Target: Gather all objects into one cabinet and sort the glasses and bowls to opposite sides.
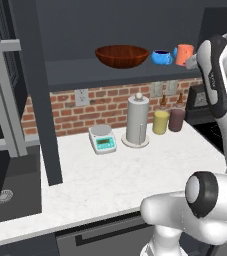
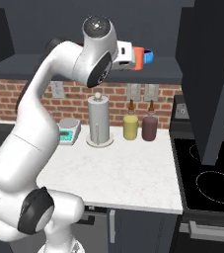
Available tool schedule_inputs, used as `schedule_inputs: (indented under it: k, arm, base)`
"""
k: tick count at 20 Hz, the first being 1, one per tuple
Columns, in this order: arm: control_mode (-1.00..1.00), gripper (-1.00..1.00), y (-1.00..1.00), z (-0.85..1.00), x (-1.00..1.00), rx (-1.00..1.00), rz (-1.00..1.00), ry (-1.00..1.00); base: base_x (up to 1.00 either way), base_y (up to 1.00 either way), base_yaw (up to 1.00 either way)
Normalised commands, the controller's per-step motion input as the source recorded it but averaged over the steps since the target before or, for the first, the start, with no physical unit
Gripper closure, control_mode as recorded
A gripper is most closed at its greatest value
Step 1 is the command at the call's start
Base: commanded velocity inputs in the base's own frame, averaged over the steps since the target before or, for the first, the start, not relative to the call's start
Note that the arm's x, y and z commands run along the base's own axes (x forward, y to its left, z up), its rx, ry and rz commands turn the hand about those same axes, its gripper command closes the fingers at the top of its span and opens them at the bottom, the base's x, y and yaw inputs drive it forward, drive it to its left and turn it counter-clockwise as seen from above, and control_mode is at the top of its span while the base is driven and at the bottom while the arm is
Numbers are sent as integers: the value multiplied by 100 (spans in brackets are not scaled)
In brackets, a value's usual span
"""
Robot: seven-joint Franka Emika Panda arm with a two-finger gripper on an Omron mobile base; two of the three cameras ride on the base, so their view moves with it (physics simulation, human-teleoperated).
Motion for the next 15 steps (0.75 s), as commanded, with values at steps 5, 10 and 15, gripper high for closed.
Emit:
schedule_inputs:
  k: [5, 10, 15]
  arm:
    - [-100, -100, 98, 1, -54, 0, 8, 0]
    - [-100, -100, 100, 0, -36, 0, 5, 0]
    - [-100, -100, 97, 0, -20, 3, 2, 0]
  base:
    - [0, 0, 0]
    - [0, 0, 0]
    - [0, 0, 0]
